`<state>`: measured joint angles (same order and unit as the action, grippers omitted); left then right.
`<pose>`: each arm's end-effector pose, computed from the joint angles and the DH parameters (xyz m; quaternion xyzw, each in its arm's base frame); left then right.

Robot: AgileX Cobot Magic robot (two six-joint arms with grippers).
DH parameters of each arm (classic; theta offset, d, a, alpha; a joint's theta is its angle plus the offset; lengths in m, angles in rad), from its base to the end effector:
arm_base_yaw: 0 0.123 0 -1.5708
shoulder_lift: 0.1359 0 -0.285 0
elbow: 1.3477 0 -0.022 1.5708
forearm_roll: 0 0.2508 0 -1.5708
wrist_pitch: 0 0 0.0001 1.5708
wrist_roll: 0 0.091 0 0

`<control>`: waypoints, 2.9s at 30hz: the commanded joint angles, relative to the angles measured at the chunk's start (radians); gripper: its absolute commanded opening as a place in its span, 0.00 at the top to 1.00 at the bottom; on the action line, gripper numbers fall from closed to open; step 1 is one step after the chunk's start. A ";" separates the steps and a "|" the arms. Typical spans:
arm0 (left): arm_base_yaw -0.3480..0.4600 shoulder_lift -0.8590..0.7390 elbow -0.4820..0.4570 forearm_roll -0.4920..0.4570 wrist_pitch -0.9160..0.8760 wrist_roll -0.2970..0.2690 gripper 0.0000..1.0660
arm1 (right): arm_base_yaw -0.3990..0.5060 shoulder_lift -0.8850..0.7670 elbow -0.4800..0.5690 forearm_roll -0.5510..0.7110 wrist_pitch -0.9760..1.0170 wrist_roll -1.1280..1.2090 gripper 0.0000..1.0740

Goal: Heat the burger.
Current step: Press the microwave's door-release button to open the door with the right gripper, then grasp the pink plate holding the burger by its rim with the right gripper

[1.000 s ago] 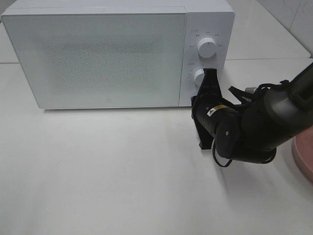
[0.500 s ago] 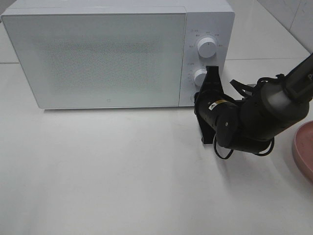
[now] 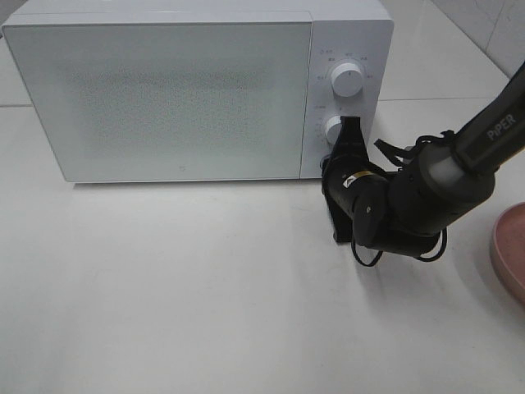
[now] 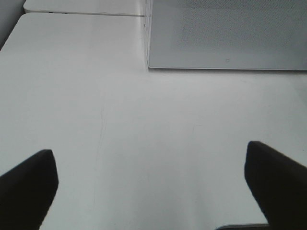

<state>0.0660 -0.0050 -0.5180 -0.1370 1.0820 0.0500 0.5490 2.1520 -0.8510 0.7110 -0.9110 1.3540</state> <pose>-0.0083 -0.0116 0.2811 -0.0027 0.8508 -0.0380 0.5241 0.3368 0.1510 0.0772 0.6039 0.5638 0.3969 0.3999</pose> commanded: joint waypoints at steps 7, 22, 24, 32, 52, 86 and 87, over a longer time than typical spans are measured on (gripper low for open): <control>-0.003 -0.017 0.001 -0.004 -0.011 -0.002 0.08 | -0.001 0.000 -0.042 0.016 -0.091 -0.027 1.00; -0.003 -0.017 0.001 -0.004 -0.011 -0.002 0.08 | -0.009 0.075 -0.164 0.038 -0.259 -0.049 1.00; -0.003 -0.017 0.001 -0.004 -0.011 -0.002 0.08 | -0.012 0.077 -0.170 0.032 -0.257 -0.050 1.00; -0.003 -0.017 0.001 -0.004 -0.011 -0.002 0.08 | -0.013 0.078 -0.171 0.031 -0.241 -0.053 1.00; -0.003 -0.017 0.001 -0.004 -0.011 -0.002 0.08 | -0.010 -0.024 -0.076 0.039 -0.079 -0.107 1.00; -0.003 -0.017 0.001 -0.004 -0.011 -0.002 0.08 | -0.013 -0.389 0.089 0.006 0.640 -0.876 0.99; -0.003 -0.017 0.001 -0.004 -0.011 -0.002 0.08 | -0.013 -0.389 0.089 0.006 0.640 -0.876 0.99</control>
<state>0.0660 -0.0050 -0.5180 -0.1370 1.0820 0.0500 0.5380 1.7810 -0.7630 0.7270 -0.3070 0.5340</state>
